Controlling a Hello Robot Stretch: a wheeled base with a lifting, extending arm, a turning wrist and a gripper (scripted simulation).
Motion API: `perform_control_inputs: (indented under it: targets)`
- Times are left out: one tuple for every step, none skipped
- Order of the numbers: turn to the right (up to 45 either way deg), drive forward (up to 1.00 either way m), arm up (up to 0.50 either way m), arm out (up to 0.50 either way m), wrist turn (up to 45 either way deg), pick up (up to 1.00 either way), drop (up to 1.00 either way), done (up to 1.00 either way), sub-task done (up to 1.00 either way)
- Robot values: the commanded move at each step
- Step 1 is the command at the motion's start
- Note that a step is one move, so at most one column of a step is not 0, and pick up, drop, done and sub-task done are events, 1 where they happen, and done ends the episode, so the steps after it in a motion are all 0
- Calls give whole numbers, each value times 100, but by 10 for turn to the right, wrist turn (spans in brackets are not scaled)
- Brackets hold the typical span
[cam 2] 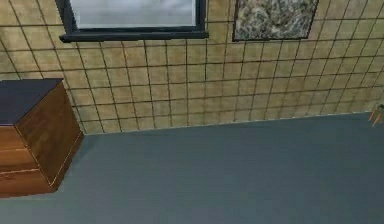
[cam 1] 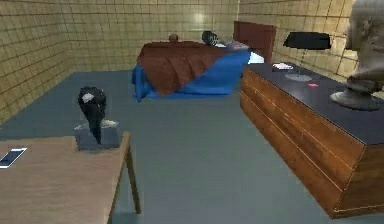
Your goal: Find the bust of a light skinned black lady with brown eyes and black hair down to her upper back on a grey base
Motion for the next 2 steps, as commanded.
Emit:
perform_control_inputs:
  targets:
    - [-240, 0, 0, 0, 0, 0, 0, 0, 0]
    - [0, 0, 0, 0, 0, 0, 0, 100, 0]
